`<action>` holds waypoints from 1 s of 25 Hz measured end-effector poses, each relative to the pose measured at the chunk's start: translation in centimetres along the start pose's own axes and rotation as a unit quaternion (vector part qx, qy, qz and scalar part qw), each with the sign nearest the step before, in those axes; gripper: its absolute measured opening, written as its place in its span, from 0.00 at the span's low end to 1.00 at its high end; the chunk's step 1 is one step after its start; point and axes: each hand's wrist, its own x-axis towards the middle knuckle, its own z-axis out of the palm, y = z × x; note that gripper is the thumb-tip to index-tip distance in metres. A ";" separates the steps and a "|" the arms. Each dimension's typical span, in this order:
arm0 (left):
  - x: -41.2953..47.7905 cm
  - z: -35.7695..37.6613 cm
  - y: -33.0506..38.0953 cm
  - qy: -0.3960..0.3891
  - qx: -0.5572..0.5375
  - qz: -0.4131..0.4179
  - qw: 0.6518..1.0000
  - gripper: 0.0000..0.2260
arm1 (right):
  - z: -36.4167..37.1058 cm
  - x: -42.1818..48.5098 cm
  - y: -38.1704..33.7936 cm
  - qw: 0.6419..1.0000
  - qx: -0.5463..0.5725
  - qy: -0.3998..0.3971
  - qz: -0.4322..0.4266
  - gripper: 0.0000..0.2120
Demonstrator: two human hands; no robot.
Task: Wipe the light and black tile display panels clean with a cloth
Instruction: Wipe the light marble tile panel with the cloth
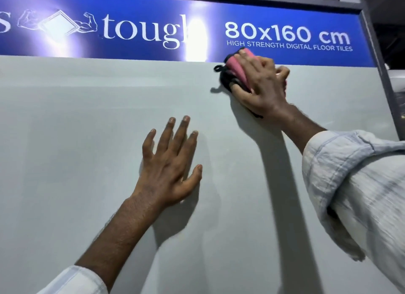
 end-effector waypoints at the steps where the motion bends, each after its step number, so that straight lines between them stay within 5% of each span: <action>1: -0.1 -0.2 1.1 0.000 -0.012 0.005 1.000 0.32 | 0.1 -0.2 -0.2 0.998 -0.007 0.004 0.060 0.34; 2: -0.3 -0.3 2.2 -0.001 -0.026 0.009 1.000 0.32 | 0.4 -0.4 -1.3 0.997 -0.026 0.004 0.073 0.34; 6: -1.7 0.9 3.9 -0.026 -0.025 0.032 0.999 0.34 | -0.4 -0.9 -0.5 0.989 -0.031 -0.041 -0.138 0.35; 10: -2.0 1.4 3.8 -0.029 -0.012 0.039 0.999 0.35 | -0.3 -1.5 2.2 0.993 -0.024 0.004 0.114 0.34; 14: -2.0 1.5 3.7 -0.026 -0.011 0.041 0.999 0.35 | -0.4 -4.1 0.6 0.982 -0.049 -0.037 -0.181 0.33; 15: -2.0 1.5 3.7 -0.028 -0.010 0.041 0.999 0.35 | -0.9 -3.5 1.7 0.984 -0.038 -0.036 -0.168 0.34; 18: -2.0 1.3 3.9 -0.030 -0.020 0.037 0.999 0.35 | -0.8 -3.3 2.2 0.995 -0.004 -0.002 0.103 0.33; 19: -2.0 1.3 3.9 -0.027 -0.023 0.036 0.999 0.34 | -0.3 -4.2 1.0 0.992 -0.019 0.006 0.125 0.33; 23: -2.1 1.4 3.8 -0.020 -0.020 0.042 0.999 0.34 | -0.6 -7.9 0.0 0.987 -0.038 -0.025 -0.156 0.34; 25: -2.0 1.4 3.8 -0.018 -0.024 0.044 0.999 0.34 | -1.2 -7.2 1.7 0.997 -0.024 -0.020 -0.064 0.34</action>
